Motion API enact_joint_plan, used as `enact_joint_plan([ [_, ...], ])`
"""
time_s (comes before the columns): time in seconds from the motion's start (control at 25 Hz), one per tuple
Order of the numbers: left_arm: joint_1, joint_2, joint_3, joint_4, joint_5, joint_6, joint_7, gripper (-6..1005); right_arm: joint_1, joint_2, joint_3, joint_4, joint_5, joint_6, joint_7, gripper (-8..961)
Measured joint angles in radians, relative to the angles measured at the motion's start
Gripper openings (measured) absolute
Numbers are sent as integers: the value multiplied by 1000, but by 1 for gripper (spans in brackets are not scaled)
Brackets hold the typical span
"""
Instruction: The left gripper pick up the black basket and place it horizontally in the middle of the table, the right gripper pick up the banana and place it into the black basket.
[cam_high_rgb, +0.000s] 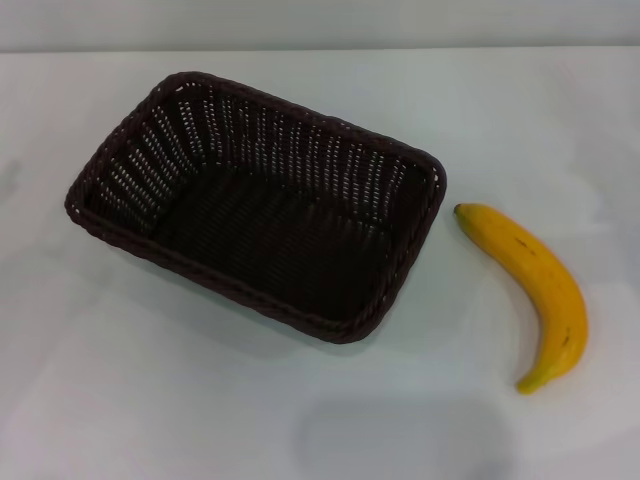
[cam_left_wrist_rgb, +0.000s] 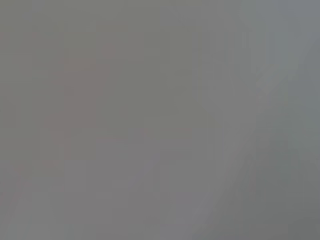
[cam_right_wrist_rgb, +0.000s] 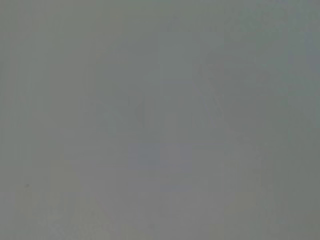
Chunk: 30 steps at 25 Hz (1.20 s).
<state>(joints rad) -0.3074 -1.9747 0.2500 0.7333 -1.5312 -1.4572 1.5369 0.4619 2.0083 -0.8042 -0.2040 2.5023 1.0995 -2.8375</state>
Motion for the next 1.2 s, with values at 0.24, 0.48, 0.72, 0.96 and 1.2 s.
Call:
enact_joint_plan([
  [0.24, 53, -12, -2, 0, -45, 1, 38, 892, -17, -4, 49, -15, 0, -3, 3, 8],
  [0.48, 40, 44, 90, 71, 29, -10, -111, 891, -16, 1, 44, -15, -5, -3, 3, 13],
  [0.72, -107, 178, 278, 162, 347, -14, -436, 890, -11, 4, 30, -9, -8, 9, 4, 19],
  [0.96, -326, 220, 363, 161, 676, -61, -558, 891, -5, 7, -12, -8, -10, 10, 4, 25],
  [1.2, -446, 211, 373, 157, 830, -105, -552, 891, 13, 13, -57, -6, -9, 11, 6, 48],
])
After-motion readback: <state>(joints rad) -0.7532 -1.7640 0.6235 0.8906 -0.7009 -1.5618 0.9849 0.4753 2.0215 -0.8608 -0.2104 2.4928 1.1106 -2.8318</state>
